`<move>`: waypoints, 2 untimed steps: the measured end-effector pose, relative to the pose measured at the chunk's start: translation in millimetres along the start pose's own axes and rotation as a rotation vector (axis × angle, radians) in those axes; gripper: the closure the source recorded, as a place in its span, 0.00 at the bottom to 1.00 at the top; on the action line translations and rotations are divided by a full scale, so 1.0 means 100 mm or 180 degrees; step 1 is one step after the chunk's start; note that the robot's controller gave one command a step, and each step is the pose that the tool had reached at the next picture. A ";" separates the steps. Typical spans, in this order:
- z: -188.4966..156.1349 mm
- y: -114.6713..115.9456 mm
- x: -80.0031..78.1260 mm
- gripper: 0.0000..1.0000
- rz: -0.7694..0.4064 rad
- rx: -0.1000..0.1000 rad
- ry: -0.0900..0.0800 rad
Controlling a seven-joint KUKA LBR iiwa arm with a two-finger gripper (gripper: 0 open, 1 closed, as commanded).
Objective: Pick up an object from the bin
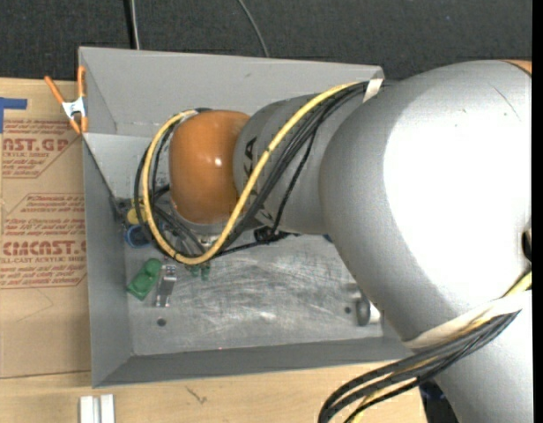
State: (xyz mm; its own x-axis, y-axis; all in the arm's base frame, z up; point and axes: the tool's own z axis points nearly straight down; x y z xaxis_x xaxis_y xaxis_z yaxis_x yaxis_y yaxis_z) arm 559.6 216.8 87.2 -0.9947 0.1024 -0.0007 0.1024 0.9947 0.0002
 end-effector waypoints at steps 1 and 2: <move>-0.01 -0.03 -0.02 1.00 0.0005 0.0015 -0.0008; 0.01 -0.03 0.07 1.00 0.0156 0.0013 -0.0033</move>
Offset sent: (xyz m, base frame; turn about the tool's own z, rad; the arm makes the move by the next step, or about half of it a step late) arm 0.0000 0.0000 0.0000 0.0000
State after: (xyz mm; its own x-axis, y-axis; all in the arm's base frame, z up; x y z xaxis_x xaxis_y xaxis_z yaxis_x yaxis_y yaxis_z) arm 552.4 214.1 86.3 -0.9885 0.1508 -0.0111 0.1509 0.9885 -0.0035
